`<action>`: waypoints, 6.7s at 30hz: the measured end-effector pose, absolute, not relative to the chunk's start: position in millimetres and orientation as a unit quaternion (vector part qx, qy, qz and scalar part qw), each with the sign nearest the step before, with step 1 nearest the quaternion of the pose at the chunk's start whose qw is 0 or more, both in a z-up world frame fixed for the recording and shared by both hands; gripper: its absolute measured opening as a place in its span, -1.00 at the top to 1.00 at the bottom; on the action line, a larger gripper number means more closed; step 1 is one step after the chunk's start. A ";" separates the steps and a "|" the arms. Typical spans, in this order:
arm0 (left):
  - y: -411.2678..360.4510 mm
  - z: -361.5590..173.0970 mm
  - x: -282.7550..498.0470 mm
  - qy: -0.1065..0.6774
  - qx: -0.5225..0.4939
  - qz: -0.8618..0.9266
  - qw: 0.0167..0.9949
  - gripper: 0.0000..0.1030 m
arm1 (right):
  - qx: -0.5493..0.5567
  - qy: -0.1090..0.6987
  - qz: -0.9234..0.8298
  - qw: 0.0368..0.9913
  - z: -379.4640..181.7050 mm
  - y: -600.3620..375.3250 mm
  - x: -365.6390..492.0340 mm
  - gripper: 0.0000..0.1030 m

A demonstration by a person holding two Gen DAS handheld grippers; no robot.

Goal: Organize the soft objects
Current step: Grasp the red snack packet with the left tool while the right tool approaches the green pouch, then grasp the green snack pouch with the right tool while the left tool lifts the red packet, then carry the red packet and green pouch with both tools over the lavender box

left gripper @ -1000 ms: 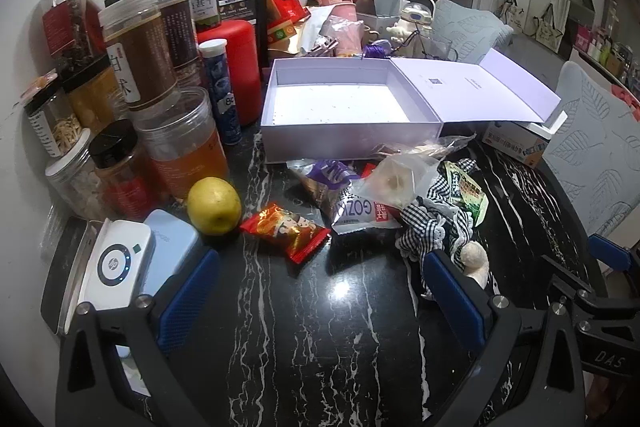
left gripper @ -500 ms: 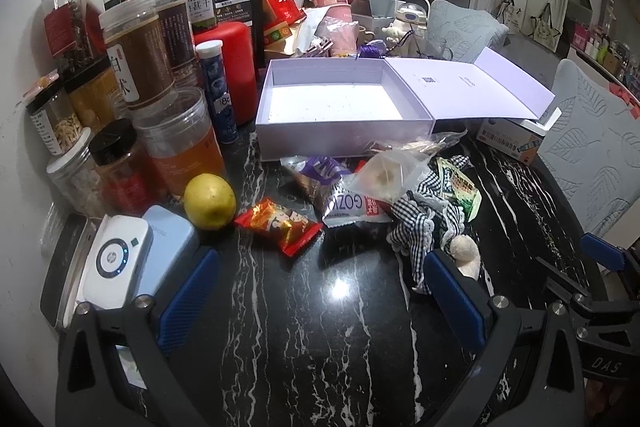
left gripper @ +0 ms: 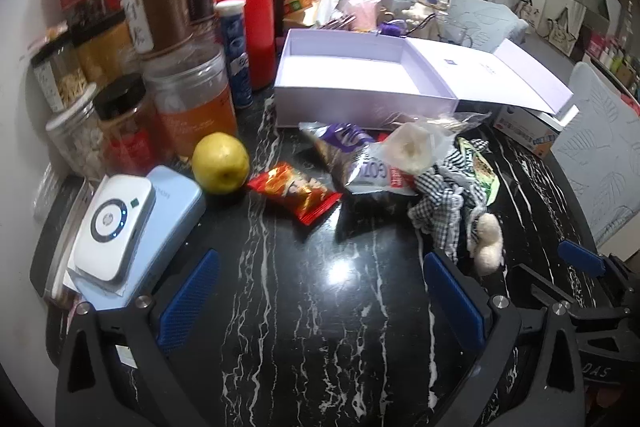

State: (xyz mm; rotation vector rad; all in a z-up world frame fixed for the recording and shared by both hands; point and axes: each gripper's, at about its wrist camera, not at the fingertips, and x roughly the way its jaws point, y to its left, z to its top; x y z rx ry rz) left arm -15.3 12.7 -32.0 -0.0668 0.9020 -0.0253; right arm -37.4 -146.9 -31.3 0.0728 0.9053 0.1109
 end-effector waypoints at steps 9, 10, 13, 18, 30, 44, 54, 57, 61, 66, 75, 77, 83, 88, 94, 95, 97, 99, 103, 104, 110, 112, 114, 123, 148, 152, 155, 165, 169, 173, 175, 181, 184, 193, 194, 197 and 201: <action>31.9 -39.5 4.9 0.438 -0.063 -0.010 0.896 -1.00 | 0.026 0.455 0.072 0.887 -49.7 -135.4 -9.1 -0.95; 33.3 -41.3 8.7 0.440 -0.066 -0.011 0.896 -1.00 | 0.025 0.457 0.072 0.886 -50.7 -135.1 -6.8 -0.95; 37.3 -49.1 22.2 0.448 -0.076 -0.013 0.891 -1.00 | 0.022 0.461 0.071 0.884 -53.7 -133.2 2.0 -0.95; 38.4 -61.9 41.5 0.457 -0.092 -0.029 0.884 -1.00 | 0.022 0.467 0.067 0.882 -57.5 -133.6 12.2 -0.95; 28.6 -84.3 69.3 0.480 -0.122 -0.076 0.866 -0.76 | 0.034 0.466 0.061 0.882 -57.5 -142.2 22.9 -0.95; 41.0 -71.4 55.3 0.475 -0.099 -0.023 0.874 -0.76 | 0.049 0.473 0.073 0.876 -60.5 -146.1 27.1 -0.95; 43.3 -75.1 62.3 0.475 -0.091 0.001 0.876 -0.30 | 0.035 0.465 0.063 0.883 -57.5 -144.5 21.5 -0.95; 46.7 -85.0 70.2 0.487 -0.113 -0.006 0.866 -0.30 | 0.041 0.466 0.061 0.882 -58.0 -146.6 21.1 -0.95; 45.8 -89.4 77.7 0.484 -0.122 -0.004 0.866 -0.30 | 0.045 0.465 0.059 0.882 -57.9 -147.5 20.3 -0.95; 34.9 -91.6 83.4 0.476 -0.083 0.009 0.875 0.19 | 0.046 0.463 0.056 0.883 -56.4 -149.0 18.8 -0.95; 28.7 -85.3 66.6 0.480 -0.106 -0.045 0.870 0.29 | 0.048 0.460 0.051 0.885 -54.4 -149.4 14.7 -0.95; 24.2 -81.2 59.8 0.480 -0.108 -0.063 0.869 0.29 | 0.046 0.458 0.052 0.886 -53.9 -148.7 13.3 -0.95; 16.1 -63.2 40.4 0.474 -0.129 -0.117 0.863 0.29 | 0.048 0.456 0.061 0.887 -52.3 -149.5 7.0 -0.95; 5.1 -42.2 27.7 0.449 -0.109 -0.133 0.877 0.29 | 0.053 0.446 0.045 0.892 -45.7 -165.1 5.3 -0.95; -5.5 -24.6 25.4 0.432 -0.097 -0.145 0.885 0.29 | 0.057 0.428 0.033 0.901 -30.8 -185.1 4.2 -0.86; -6.0 -22.9 24.8 0.430 -0.098 -0.148 0.885 0.29 | 0.058 0.426 0.036 0.902 -27.9 -187.4 4.7 -0.82; -8.7 -17.7 24.5 0.424 -0.098 -0.152 0.887 0.29 | 0.061 0.423 0.042 0.903 -22.2 -191.3 5.8 -0.80; -11.0 -13.5 24.5 0.417 -0.093 -0.152 0.891 0.29 | 0.060 0.416 0.048 0.906 -14.6 -194.5 6.8 -0.80; -13.7 -10.5 32.7 0.417 -0.091 -0.149 0.892 0.29 | 0.025 0.408 0.040 0.912 -10.4 -195.7 15.7 -0.80; -14.1 -10.0 34.1 0.418 -0.093 -0.148 0.892 0.29 | 0.007 0.411 0.033 0.911 -12.2 -195.0 20.0 -0.80; -17.7 -8.5 43.1 0.418 -0.091 -0.140 0.893 0.29 | -0.034 0.433 0.051 0.899 -27.9 -196.5 43.5 -0.80; -18.6 -10.2 47.2 0.421 -0.091 -0.136 0.892 0.29 | -0.041 0.437 0.061 0.896 -32.7 -197.1 50.8 -0.80; -19.3 -12.9 52.4 0.425 -0.092 -0.134 0.890 0.29 | -0.051 0.441 0.070 0.893 -37.6 -196.8 58.6 -0.80; -23.7 -23.6 67.7 0.446 -0.097 -0.134 0.880 0.29 | -0.045 0.470 0.117 0.873 -68.0 -198.7 96.9 -0.80; -18.1 -17.3 41.2 0.437 -0.094 -0.147 0.883 0.29 | 0.058 0.446 0.053 0.892 -67.6 -220.6 42.5 0.17; -15.5 -16.6 34.5 0.435 -0.092 -0.149 0.883 0.29 | 0.065 0.443 0.050 0.893 -58.0 -219.9 19.9 0.17; -13.4 -15.0 29.0 0.430 -0.087 -0.151 0.886 0.29 | 0.064 0.437 0.053 0.896 -47.6 -216.5 4.8 0.17; -10.2 6.5 10.8 0.398 -0.074 -0.160 0.900 0.29 | 0.049 0.400 0.092 0.911 -7.2 -196.3 -26.2 0.17; -10.3 18.7 10.6 0.380 -0.066 -0.162 0.908 0.29 | 0.049 0.384 0.128 0.913 8.1 -186.1 -26.6 0.17; -8.9 32.9 16.0 0.363 -0.062 -0.168 0.914 0.29 | 0.035 0.363 0.140 0.921 26.1 -178.2 -17.6 0.17; -8.1 42.1 20.1 0.349 -0.052 -0.166 0.921 0.29 | 0.032 0.355 0.144 0.923 33.5 -177.3 -12.3 0.17; -4.1 68.5 41.2 0.305 -0.044 -0.158 0.938 0.29 | 0.023 0.328 0.137 0.934 59.5 -177.3 10.6 0.17; -6.1 79.0 55.7 0.283 -0.032 -0.158 0.945 0.29 | 0.018 0.317 0.137 0.938 70.6 -176.4 25.9 0.17; -2.0 99.5 111.5 0.242 -0.031 -0.136 0.960 0.29 | -0.001 0.255 0.131 0.958 103.1 -175.2 77.9 0.17; -0.3 101.8 118.1 0.236 -0.037 -0.129 0.962 0.29 | 0.003 0.248 0.133 0.960 106.9 -175.9 85.0 0.17; 3.5 107.1 141.4 0.226 -0.057 -0.125 0.964 0.29 | 0.006 0.234 0.142 0.962 115.7 -174.8 106.9 0.16; 9.0 109.9 172.9 0.217 -0.089 -0.112 0.966 0.29 | 0.006 0.220 0.153 0.964 126.1 -171.0 131.7 0.16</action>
